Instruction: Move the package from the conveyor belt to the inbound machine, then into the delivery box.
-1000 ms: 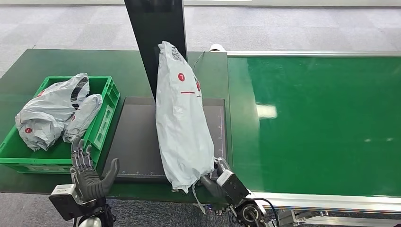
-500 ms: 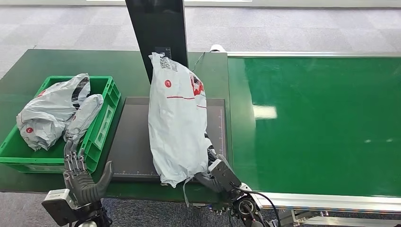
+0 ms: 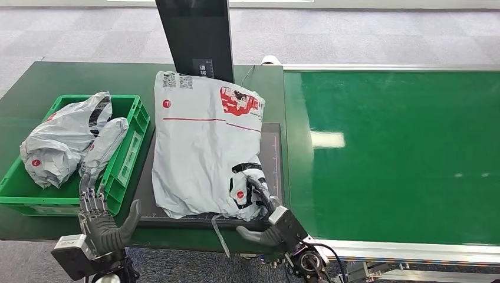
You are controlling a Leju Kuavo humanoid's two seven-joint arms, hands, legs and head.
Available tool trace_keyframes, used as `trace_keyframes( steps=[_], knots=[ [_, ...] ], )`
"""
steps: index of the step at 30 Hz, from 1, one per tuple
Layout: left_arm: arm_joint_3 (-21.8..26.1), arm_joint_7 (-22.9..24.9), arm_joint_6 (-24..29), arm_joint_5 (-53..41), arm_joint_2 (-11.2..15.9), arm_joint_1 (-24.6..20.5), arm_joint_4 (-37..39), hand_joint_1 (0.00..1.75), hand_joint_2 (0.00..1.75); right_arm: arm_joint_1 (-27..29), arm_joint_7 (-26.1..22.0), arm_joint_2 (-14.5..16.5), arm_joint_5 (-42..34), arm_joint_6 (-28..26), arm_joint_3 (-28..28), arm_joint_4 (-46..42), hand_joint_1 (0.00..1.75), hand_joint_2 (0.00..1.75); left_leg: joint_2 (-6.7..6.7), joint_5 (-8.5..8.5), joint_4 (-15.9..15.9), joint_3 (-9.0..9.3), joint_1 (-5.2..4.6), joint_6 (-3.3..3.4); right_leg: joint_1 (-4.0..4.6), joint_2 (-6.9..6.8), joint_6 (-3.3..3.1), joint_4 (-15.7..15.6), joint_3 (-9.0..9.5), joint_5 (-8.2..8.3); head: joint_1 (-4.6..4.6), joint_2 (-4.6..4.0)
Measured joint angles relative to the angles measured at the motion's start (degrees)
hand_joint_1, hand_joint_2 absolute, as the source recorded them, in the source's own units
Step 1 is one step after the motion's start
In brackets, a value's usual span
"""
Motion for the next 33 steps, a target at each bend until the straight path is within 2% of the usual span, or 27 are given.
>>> trace_keyframes(
  steps=[4, 8, 22, 29, 33],
  knots=[
    [0.0, -0.1, -0.3, 0.0, 0.1, -1.0, 0.7, 0.0, 1.75, 0.6, -3.0, -0.5, -3.4, 5.8, -0.1, -2.0, 0.0, 1.75, 0.0, 0.0, 0.0, 0.0, 0.0, 0.0, 0.0, 0.0, 0.0, 0.0, 0.0, 0.0, 0.0, 0.0],
    [0.1, -0.2, -0.3, 0.0, 0.3, -1.8, 1.5, 0.0, 1.75, 1.1, -3.9, -1.1, -7.3, 11.2, -0.1, -4.4, 0.0, 1.75, 0.01, 0.0, 0.0, 0.0, 0.0, 0.0, 0.0, 0.0, 0.0, 0.0, 0.0, 0.0, 0.0, 0.0],
    [0.2, -0.2, -0.4, 0.0, 0.5, -2.5, 2.8, 0.0, 1.75, 1.8, -4.0, -1.9, -8.3, 12.2, -0.2, -6.8, 0.0, 1.75, 0.01, 0.0, 0.0, -0.01, 0.0, 0.0, 0.0, 0.0, 0.0, 0.0, 0.0, 0.0, 0.0, 0.0],
    [0.2, -0.4, -0.9, -0.1, 0.6, -3.3, 3.7, 0.0, 1.75, 2.4, -4.0, -1.9, -15.9, 19.4, -1.8, -9.1, 0.0, 1.75, 0.0, 0.0, 0.0, -0.01, 0.0, 0.0, 0.0, 0.0, 0.0, 0.0, -0.01, 0.0, 0.0, 0.0],
    [-0.6, 0.4, -0.7, -4.1, 0.7, -4.9, 5.2, 0.0, 1.75, 2.5, -4.0, -1.9, -16.9, 20.7, -3.8, -10.2, 0.0, 1.75, -0.02, 0.0, 0.0, -0.01, 0.0, 0.0, 0.0, 0.0, 0.0, 0.0, -0.01, 0.0, -0.01, 0.0]
  ],
)
